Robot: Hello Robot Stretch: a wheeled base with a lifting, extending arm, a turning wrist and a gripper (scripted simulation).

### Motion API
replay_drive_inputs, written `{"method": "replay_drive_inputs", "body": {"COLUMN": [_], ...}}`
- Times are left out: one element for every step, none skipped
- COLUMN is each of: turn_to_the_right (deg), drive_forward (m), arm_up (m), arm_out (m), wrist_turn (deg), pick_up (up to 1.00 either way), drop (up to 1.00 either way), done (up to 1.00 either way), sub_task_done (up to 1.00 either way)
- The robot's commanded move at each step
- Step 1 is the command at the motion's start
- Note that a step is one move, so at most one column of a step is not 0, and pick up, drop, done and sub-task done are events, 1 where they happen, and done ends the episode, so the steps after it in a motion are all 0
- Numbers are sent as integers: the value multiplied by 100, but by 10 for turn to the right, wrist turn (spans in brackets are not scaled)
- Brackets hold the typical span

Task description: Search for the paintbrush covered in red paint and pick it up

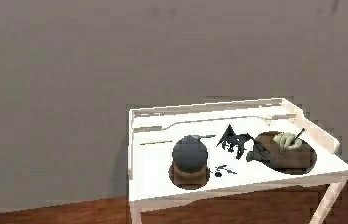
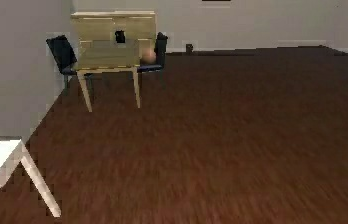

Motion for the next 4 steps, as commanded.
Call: {"method": "replay_drive_inputs", "body": {"turn_to_the_right": [-450,-330,-30,450], "drive_forward": [0,0,0,0], "arm_up": [0,0,0,0], "arm_out": [0,0,0,0], "wrist_turn": [0,0,0,0], "pick_up": [0,0,0,0], "drop": [0,0,0,0], "done": [0,0,0,0], "sub_task_done": [0,0,0,0]}}
